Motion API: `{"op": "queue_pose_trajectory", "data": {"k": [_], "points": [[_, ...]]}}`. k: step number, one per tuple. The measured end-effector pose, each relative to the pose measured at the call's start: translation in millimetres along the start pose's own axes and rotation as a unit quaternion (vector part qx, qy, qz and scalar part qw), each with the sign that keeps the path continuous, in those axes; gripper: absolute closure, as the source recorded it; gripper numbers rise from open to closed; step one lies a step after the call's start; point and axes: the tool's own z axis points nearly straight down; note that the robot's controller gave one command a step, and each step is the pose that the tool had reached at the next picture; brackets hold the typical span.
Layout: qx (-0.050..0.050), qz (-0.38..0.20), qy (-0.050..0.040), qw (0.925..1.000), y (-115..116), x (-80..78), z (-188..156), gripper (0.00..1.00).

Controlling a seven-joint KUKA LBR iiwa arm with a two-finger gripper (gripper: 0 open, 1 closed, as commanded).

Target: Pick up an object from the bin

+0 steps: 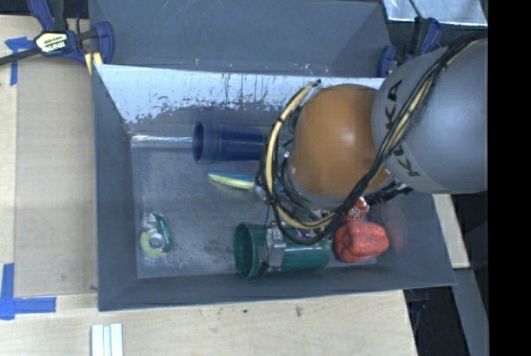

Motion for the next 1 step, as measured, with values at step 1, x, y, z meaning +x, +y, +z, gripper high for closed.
{"op": "queue_pose_trajectory", "data": {"k": [1], "points": [[-0.001,-0.04,-0.0033,0.9992,-10.5,-7.7,30.1,0.0]]}}
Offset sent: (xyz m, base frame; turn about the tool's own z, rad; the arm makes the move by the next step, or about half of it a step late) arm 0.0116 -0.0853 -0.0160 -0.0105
